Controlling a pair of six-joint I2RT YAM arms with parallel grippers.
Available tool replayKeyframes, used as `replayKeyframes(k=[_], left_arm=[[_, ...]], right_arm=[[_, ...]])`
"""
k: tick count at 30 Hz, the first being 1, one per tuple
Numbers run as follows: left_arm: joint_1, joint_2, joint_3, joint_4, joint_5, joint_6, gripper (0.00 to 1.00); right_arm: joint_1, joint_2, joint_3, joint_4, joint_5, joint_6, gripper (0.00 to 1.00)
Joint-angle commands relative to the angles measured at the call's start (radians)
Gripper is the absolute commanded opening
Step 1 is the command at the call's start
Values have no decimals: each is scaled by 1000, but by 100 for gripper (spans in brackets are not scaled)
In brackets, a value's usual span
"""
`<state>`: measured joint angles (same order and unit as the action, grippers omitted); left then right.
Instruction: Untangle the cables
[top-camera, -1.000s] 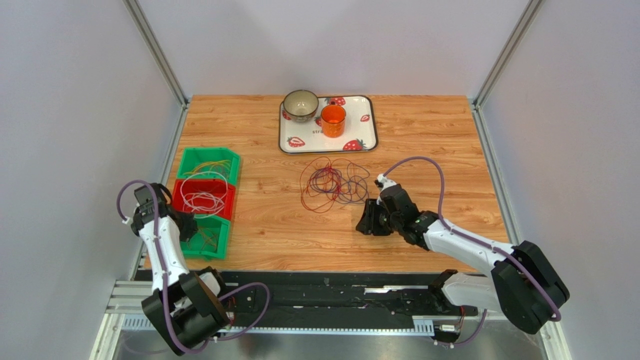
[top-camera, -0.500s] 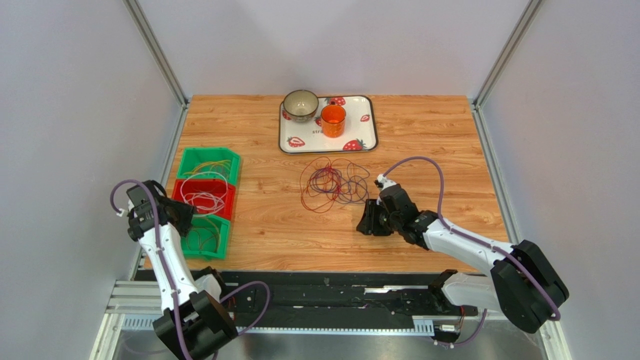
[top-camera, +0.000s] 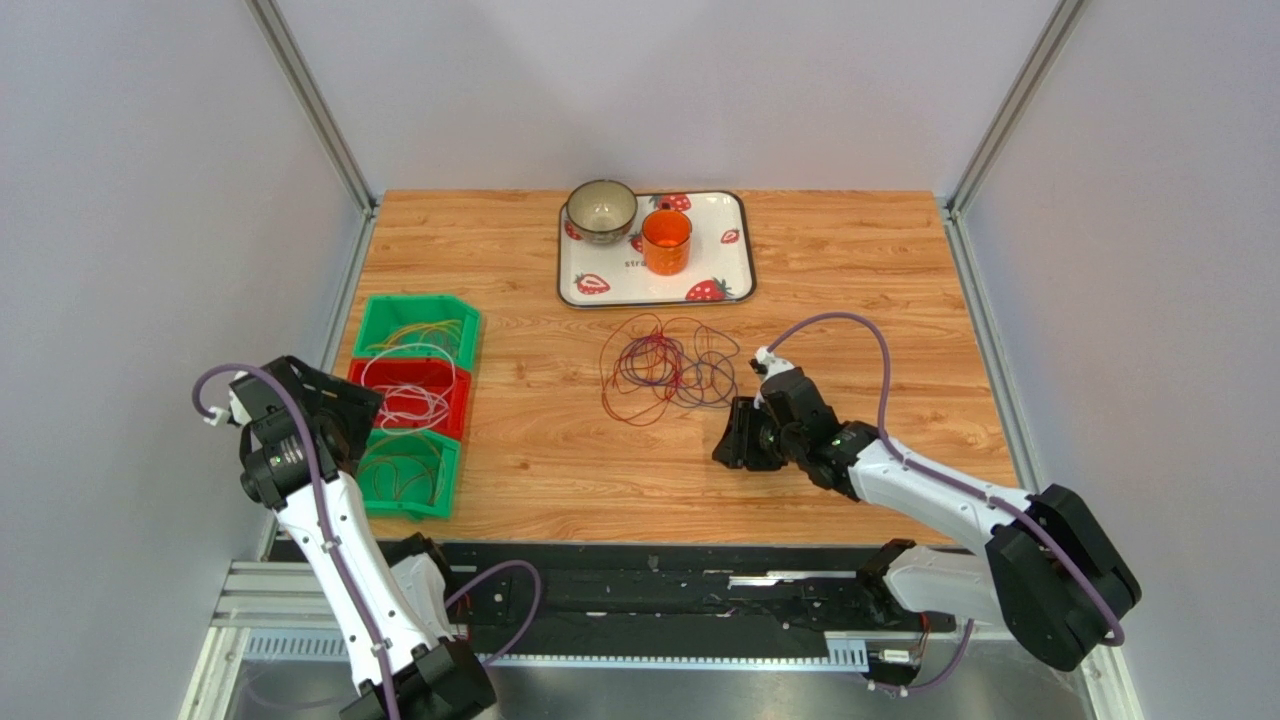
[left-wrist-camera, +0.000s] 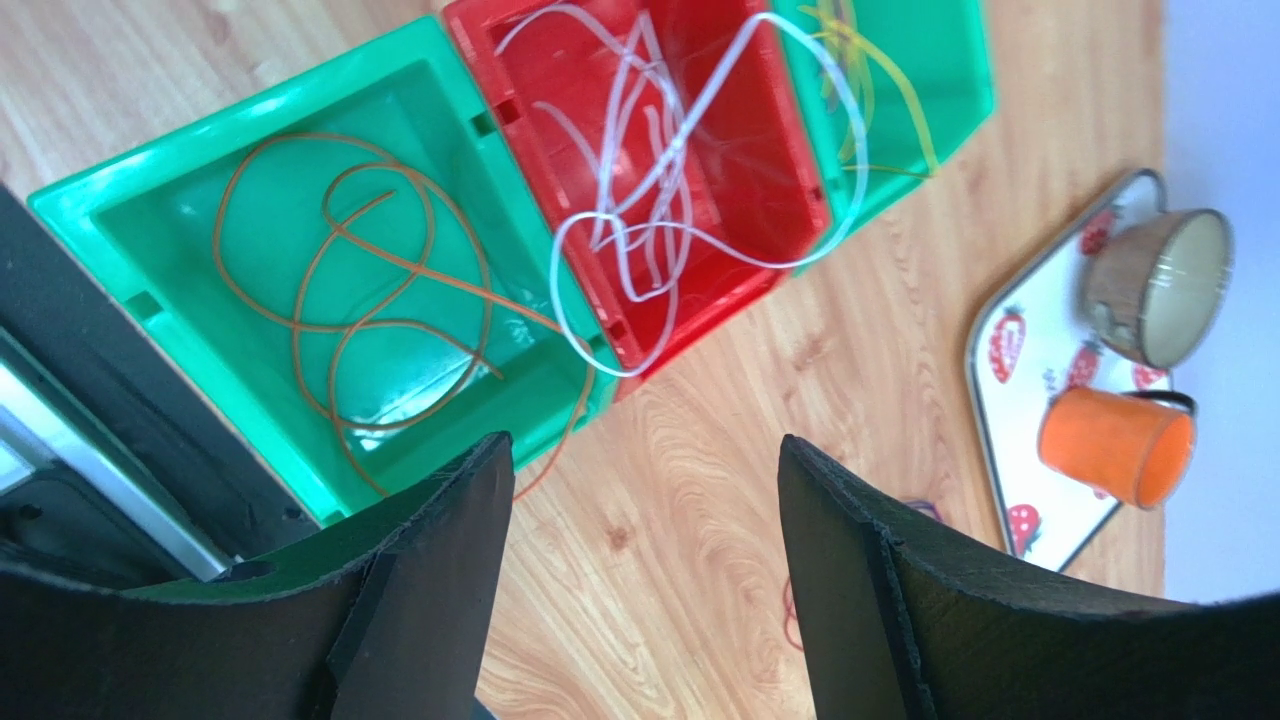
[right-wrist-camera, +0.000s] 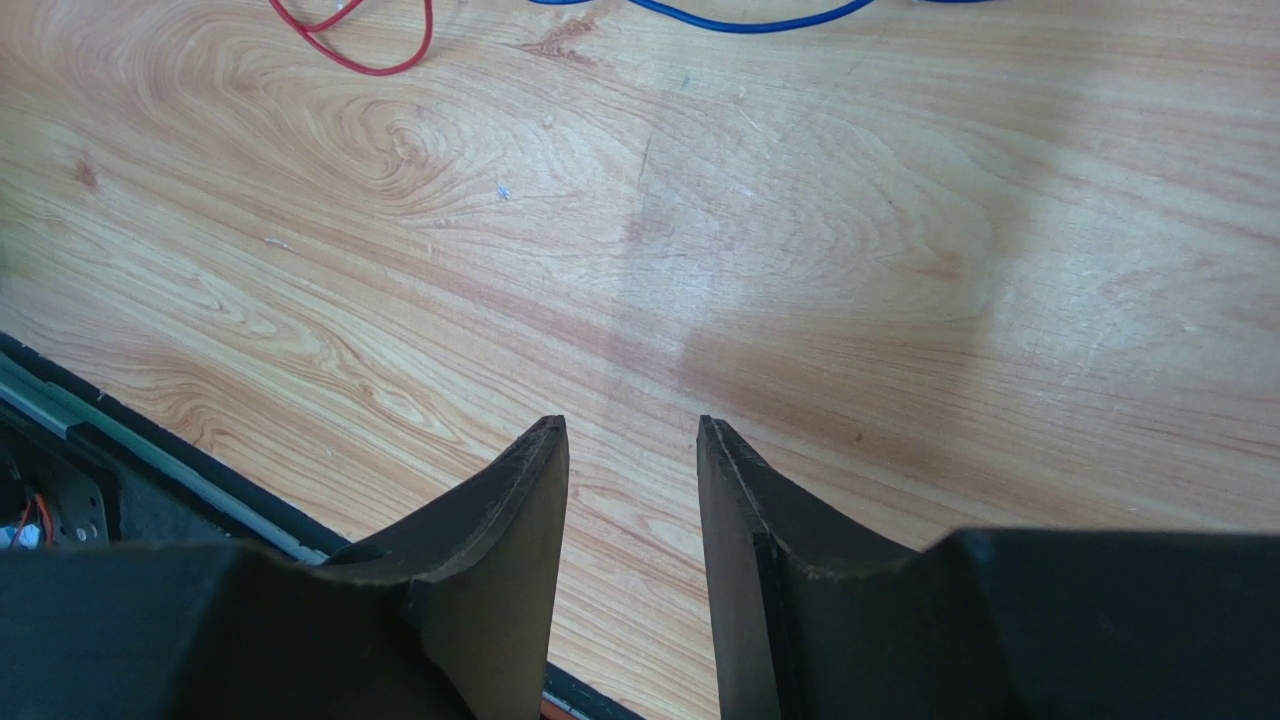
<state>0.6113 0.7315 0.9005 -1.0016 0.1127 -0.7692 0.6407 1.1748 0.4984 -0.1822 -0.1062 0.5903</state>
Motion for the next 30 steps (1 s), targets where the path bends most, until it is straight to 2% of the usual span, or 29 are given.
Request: replayKeyframes(k=[1,9,13,15,18,19,20,21,22,25,27,30], left_arm=[[10,-64,73,-28,50,64,73],[-4,-107,129,35,212,152,72],[-91,-64,163,57,203,166,70],[-171,-46,175,73,193,166,69],[-350,32,187,122,121,151,69],[-460,57,192,141,92,143,69],[-519,84,198,155,43,137,69],[-577,150,215,167,22,140,68],[-688,189,227,185,1,143,65],[-867,353,294,199,-100,165,63],[-915,461,328,237,-99,182,57],[-978,570,348,302,-73,197,55]], right_arm=[[2,-33,8,36,3,-3,41],[4,-61,-9,44,10,2,41],[2,-66,-14,47,11,5,41],[4,-64,-12,47,11,3,41],[4,-66,-12,47,13,5,40],[4,-67,-12,46,17,6,41],[4,-70,-15,46,19,6,41],[2,-75,-15,46,22,8,40],[4,-75,-18,46,25,8,41],[4,-84,-20,44,28,9,41],[5,-87,-23,46,30,9,41],[4,-87,-24,46,31,9,41]])
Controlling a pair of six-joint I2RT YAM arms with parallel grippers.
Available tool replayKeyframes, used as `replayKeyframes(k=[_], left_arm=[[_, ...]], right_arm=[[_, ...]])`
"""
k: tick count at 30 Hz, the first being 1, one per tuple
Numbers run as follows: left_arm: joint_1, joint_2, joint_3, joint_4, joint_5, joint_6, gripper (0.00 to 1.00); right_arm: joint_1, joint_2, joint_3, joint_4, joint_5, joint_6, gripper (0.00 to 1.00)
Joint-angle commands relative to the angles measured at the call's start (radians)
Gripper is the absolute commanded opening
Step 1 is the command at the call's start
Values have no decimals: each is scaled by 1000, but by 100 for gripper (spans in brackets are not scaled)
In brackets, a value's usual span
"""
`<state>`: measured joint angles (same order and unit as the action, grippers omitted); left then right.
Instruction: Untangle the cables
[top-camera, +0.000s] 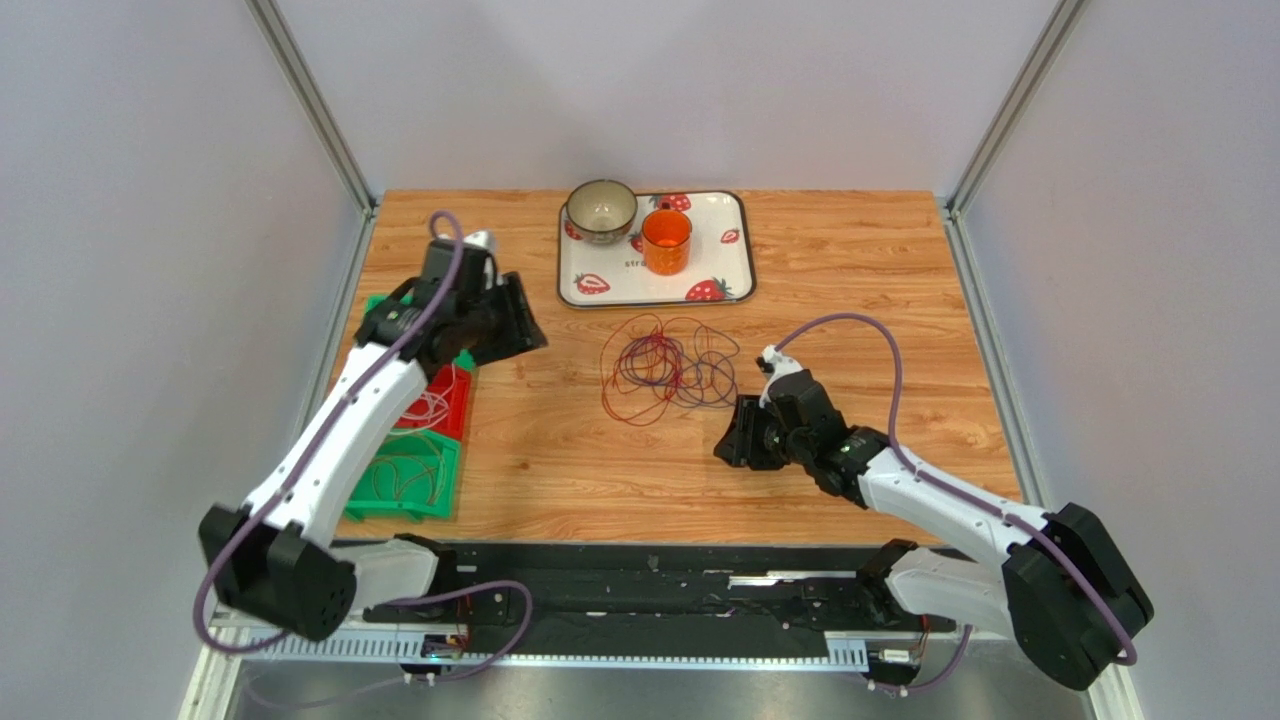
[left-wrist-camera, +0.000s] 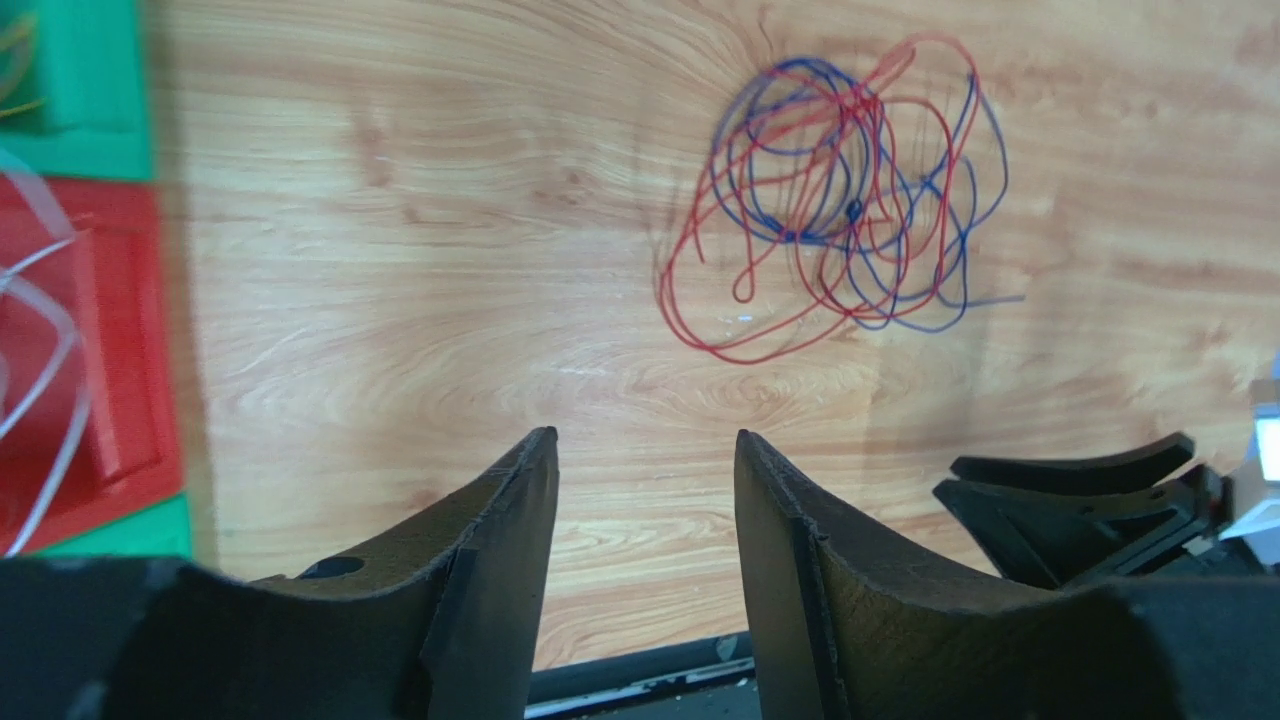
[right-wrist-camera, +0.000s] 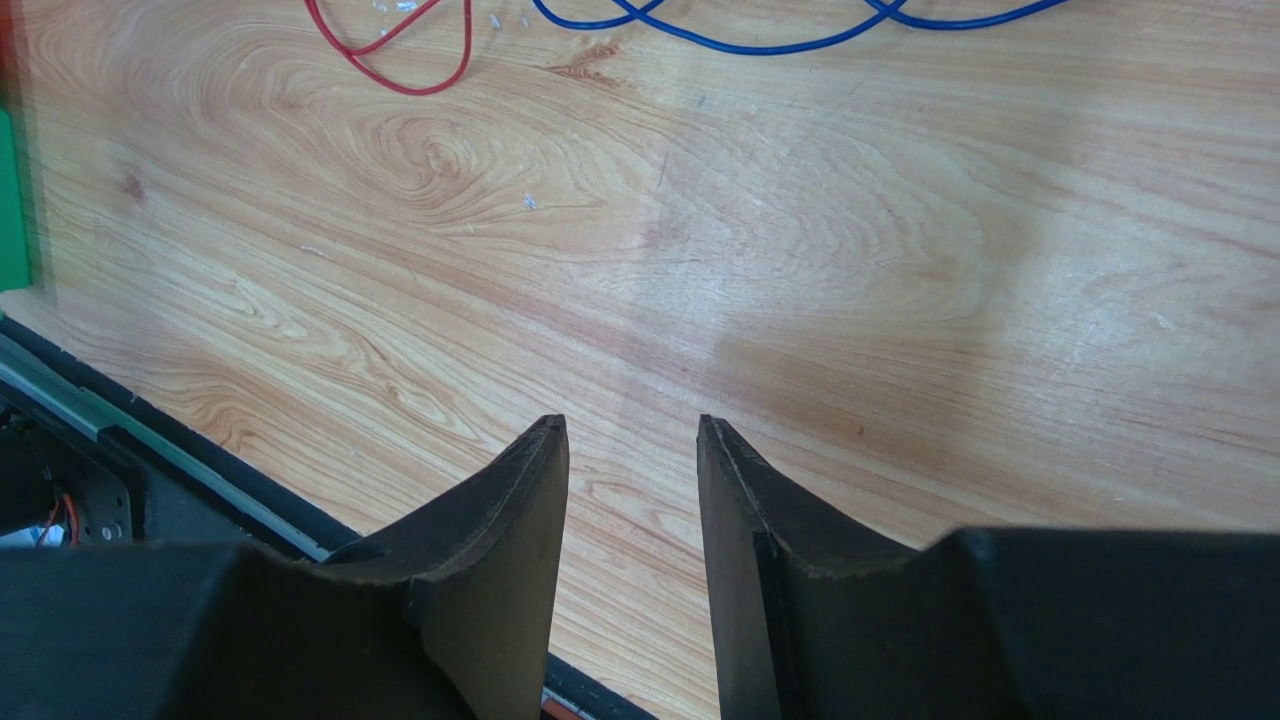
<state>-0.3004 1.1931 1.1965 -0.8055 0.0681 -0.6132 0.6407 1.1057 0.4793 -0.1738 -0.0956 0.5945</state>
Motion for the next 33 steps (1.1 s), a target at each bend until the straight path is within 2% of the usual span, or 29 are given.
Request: replayKeyframes(k=[1,5,12,24,25,28,29,30,33], left_arm=[[-89,134,57,120,-22,47,55],[-140,267,97,143,-11,67,53],[-223,399,98,199,-31,36,50],[-285,614,161,250,-51,-39,47],[-290,626,169,250,-57,-39,45],[-301,666,189,244,-67,-49,30],[-301,680,198,236,-67,-56,12],[-301,681,204,229,-67,-59,1],[-312,626,242,192,-92,-42,0]], right_arm=[[2,-18,-4,37,20,7,40],[4,-12,-1,37,19,4,41],[4,-4,1,40,13,2,41],[2,6,7,43,7,-1,41],[4,6,7,43,7,-2,41],[4,9,7,43,5,-2,40],[2,9,7,43,4,-4,41],[4,9,7,43,5,-4,41],[4,10,7,42,5,-2,41]])
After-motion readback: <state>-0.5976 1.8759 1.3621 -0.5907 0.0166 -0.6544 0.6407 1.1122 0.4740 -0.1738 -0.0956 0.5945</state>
